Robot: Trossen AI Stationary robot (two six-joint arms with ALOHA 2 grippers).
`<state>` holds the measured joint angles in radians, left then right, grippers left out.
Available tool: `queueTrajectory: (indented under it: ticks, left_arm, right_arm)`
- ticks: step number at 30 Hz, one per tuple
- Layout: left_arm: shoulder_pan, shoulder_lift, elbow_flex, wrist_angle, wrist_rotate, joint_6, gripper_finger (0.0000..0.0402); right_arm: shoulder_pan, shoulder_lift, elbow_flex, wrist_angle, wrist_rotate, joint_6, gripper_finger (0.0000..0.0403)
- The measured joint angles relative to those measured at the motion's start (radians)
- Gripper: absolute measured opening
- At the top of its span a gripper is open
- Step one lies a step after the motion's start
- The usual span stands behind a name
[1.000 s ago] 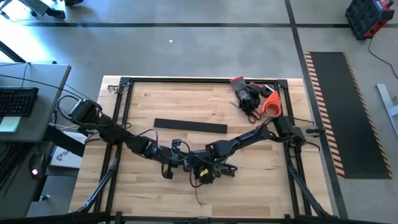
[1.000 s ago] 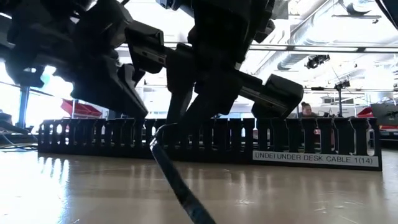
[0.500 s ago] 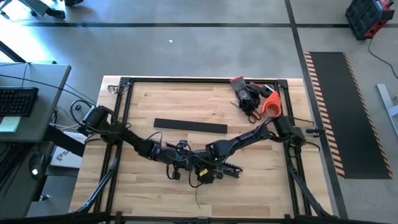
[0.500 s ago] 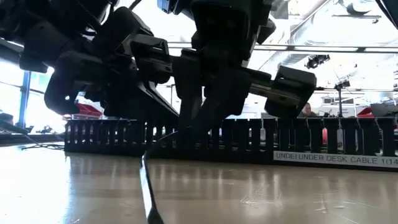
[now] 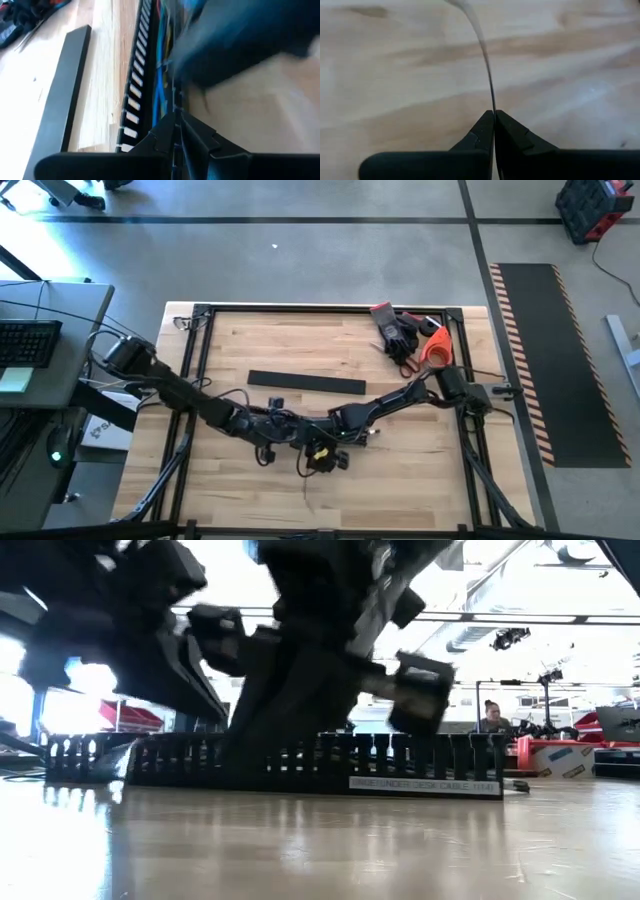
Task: Ziptie cables
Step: Put the zip-tied cables into the cable duct
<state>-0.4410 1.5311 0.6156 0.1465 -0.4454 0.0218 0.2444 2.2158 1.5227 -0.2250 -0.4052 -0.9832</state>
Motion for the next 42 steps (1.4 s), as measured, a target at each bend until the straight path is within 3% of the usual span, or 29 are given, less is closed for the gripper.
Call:
queueTrajectory:
  ticks: [7, 22, 29, 33, 37, 42]
  left_arm:
    - [-0.021, -0.082, 0.001, -0.039, 0.002, -0.054, 0.0014]
    - [-0.028, -0.087, 0.0, -0.051, -0.015, -0.064, 0.0014]
    - [-0.036, -0.087, 0.0, -0.067, -0.016, -0.075, 0.0014]
    - [-0.039, -0.088, 0.001, -0.079, -0.021, -0.097, 0.0014]
    - [-0.044, -0.088, 0.001, -0.105, -0.023, -0.13, 0.0014]
    - [-0.061, -0.088, 0.001, -0.121, -0.036, -0.149, 0.0014]
  right_arm:
    - [-0.016, 0.023, 0.0, 0.082, 0.001, 0.018, 0.0]
    - [-0.018, 0.022, 0.0, 0.096, -0.005, 0.087, 0.0]
    - [-0.017, -0.032, 0.0, 0.089, 0.042, 0.145, 0.0]
    - [-0.017, -0.046, 0.0, 0.073, 0.125, 0.234, 0.0]
    - [-0.007, -0.051, 0.0, 0.042, 0.314, 0.28, 0.0]
    - [0.012, -0.058, 0.0, -0.055, 0.465, 0.33, 0.0]
